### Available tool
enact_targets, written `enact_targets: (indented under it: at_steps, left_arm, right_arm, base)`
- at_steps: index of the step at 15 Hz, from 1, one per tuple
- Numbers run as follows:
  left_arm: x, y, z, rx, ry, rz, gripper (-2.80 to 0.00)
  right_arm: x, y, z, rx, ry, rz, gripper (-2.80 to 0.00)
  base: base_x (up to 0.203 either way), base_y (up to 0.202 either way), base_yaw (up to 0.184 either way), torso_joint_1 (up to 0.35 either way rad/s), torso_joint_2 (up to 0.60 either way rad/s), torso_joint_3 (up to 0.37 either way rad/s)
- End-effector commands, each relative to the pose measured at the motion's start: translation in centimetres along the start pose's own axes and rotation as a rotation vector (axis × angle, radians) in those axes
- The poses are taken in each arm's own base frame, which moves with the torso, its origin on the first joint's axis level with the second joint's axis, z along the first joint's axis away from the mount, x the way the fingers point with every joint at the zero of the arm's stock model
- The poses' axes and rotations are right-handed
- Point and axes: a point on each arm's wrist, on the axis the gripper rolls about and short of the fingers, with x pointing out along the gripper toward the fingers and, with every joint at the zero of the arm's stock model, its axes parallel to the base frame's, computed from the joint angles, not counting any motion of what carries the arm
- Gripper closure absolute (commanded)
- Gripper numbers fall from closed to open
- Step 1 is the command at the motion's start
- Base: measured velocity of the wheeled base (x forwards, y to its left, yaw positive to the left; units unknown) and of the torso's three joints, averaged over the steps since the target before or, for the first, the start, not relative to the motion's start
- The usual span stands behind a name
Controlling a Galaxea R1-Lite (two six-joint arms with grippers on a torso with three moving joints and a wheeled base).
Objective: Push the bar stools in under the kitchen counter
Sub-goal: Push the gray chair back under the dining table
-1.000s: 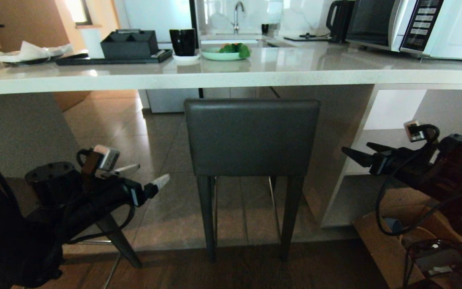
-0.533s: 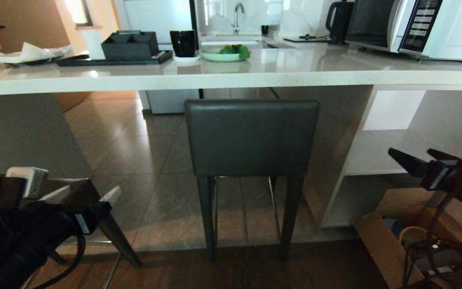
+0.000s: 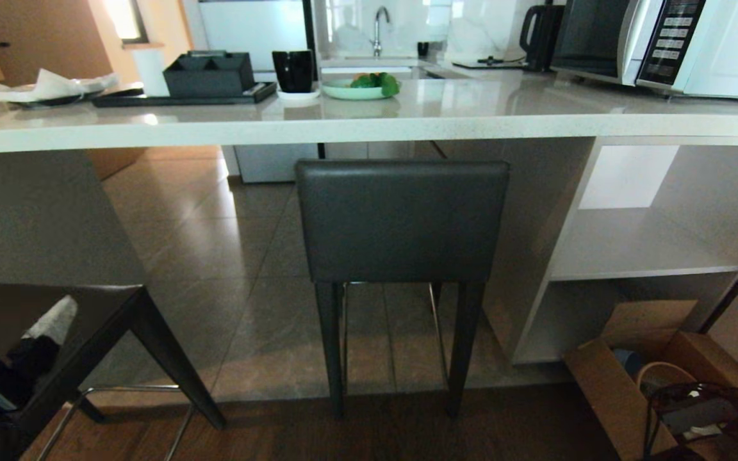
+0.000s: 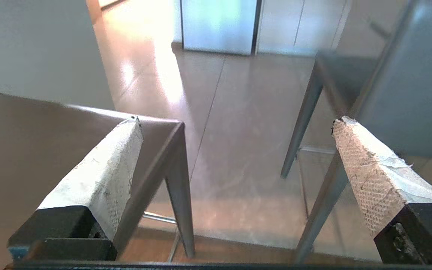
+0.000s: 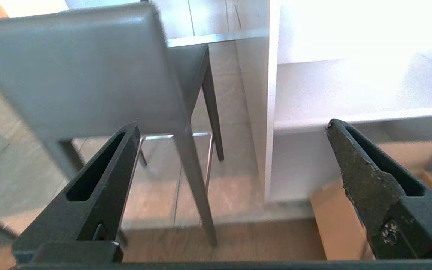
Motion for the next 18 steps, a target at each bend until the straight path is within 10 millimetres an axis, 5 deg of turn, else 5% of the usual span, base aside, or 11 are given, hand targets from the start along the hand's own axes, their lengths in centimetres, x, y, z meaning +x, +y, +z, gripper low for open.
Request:
enact_targets:
  at_steps: [1,6,10,15,18]
  left_arm:
    - [-4.6,1.3,1.5,-0.020,-0.057,0.020,-2.80]
    - [-9.5,2.2,0.9,-0.014,-0.151,-0.022,-2.80]
    - [-14.2,2.8,-2.3,0.012,-0.096,-0.136,-2.80]
    - [-13.5,2.7,-6.3,0.117,0.093,-0.187,-2.80]
    - [-12.5,2.7,-8.9,0.128,0.109,-0.188,-2.80]
  right_arm:
    - [-5.6,0.8,-0.5,-0.014,-0.069,0.007,-2.80]
    - [-9.5,1.5,-1.8,-0.067,-0.108,0.082,-2.80]
    - [-10.3,1.7,0.1,-0.085,-0.155,0.145,-2.80]
    - [-13.3,1.5,-2.4,-0.094,-0.156,0.197,-2.80]
    - [-13.1,0.8,-7.0,-0.080,-0.065,0.017,-2.80]
  base:
    - [0.000,0.000,0.000,0.000,0.00,0.000]
    - [0.000,0.000,0.000,0.000,0.00,0.000]
    - [0.000,0.000,0.000,0.000,0.00,0.000]
    - [0.000,0.000,0.000,0.000,0.00,0.000]
    - [0.000,0.000,0.000,0.000,0.00,0.000]
